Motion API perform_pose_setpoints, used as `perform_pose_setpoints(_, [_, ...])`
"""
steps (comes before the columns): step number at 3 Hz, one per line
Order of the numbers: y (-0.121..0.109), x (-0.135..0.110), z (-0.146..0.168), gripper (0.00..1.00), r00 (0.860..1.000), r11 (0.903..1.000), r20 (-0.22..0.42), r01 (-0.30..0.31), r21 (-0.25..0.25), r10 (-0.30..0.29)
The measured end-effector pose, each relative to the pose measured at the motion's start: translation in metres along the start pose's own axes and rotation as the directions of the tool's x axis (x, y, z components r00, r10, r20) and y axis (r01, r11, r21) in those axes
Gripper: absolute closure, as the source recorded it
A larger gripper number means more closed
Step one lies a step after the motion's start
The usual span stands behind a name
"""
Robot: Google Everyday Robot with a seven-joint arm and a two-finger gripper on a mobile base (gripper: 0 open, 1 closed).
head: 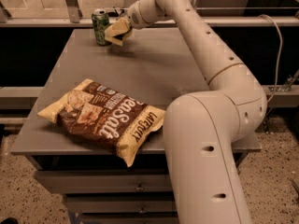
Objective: Move sponge near green can
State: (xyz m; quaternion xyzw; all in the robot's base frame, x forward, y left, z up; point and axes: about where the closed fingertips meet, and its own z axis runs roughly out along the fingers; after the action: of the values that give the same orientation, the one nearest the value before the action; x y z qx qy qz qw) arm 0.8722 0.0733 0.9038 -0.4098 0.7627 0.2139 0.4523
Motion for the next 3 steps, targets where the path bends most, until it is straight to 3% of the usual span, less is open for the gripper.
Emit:
perform_pose_setpoints(1, [0.001,-0.001,0.002,0.00,1.000,1.0000,0.011,-0.005,0.001,0.005])
perform_pose_setpoints(2, [0.003,-0.001,0.000,0.00,1.000,1.0000,0.020,-0.008,-0.004,0.008])
perform_pose_setpoints(3, [-0.002,0.003,-0.028,0.00,0.998,0.9995,0.050,-0.030,0.010,0.030])
